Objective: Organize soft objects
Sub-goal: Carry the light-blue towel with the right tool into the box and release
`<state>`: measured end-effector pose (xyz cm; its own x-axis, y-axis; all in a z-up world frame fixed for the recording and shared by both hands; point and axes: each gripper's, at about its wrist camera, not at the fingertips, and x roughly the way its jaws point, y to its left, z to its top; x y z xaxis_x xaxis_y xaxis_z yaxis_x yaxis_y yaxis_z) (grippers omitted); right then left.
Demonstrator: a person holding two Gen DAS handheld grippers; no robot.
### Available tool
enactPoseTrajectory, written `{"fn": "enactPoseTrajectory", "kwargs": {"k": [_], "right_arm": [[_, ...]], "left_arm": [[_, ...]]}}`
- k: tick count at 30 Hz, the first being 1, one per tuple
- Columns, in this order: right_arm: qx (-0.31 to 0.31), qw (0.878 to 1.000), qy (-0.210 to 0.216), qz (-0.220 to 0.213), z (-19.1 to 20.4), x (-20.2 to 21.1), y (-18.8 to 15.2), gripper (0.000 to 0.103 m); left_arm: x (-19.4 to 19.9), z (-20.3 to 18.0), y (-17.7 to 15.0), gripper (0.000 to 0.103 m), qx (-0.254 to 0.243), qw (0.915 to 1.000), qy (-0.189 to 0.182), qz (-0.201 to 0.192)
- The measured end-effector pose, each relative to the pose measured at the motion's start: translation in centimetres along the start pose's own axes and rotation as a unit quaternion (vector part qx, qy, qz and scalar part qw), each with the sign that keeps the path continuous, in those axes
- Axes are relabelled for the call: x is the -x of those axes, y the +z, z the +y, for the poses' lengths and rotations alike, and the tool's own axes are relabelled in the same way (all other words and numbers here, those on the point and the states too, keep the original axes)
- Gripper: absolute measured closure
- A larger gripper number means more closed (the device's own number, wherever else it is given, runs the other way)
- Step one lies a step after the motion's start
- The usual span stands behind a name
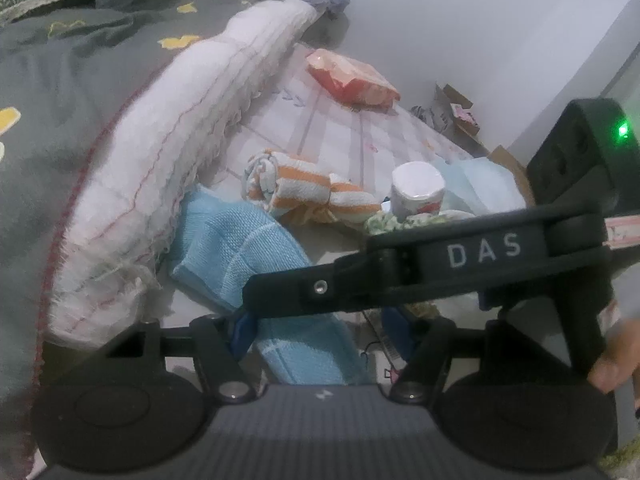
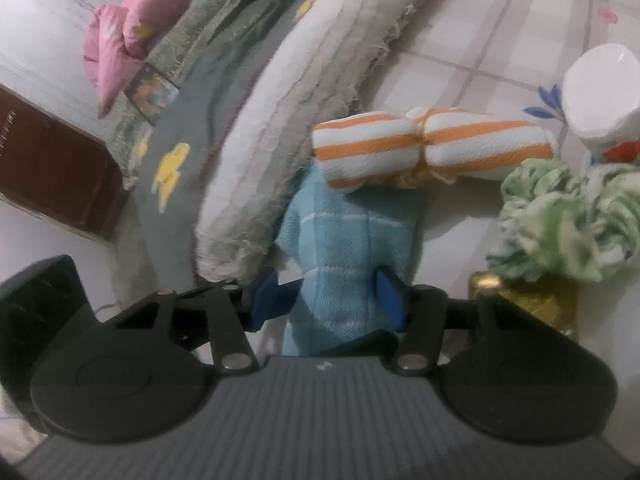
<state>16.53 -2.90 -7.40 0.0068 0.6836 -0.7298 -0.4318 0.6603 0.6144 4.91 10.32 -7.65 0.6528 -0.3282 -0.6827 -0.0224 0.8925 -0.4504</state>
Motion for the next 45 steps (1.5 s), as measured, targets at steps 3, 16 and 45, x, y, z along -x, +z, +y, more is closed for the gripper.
{"fn": "enactPoseTrajectory", "kwargs": {"k": [3,16,45], "right_arm": [[-0.011,1.000,0.015,-0.001,0.1,0.4,-0.2,0.053],[-0.010,0.995,0.082,-0.051,2.0,5.5,-1.7,0.056],[-0.083,0.953,0.036,-0.290,-10.2,29.7,-10.7,0.057]], "left_arm": [[1.0,-0.4,0.2,0.037,-0.007,0.9999,0.000,-0.011],[6.2,-4.3,0.4,0.035,-0.061,0.9952,-0.007,-0.076],[-0.7,-28.5,1.9,0.033,-0.283,0.9441,-0.158,-0.061]]}}
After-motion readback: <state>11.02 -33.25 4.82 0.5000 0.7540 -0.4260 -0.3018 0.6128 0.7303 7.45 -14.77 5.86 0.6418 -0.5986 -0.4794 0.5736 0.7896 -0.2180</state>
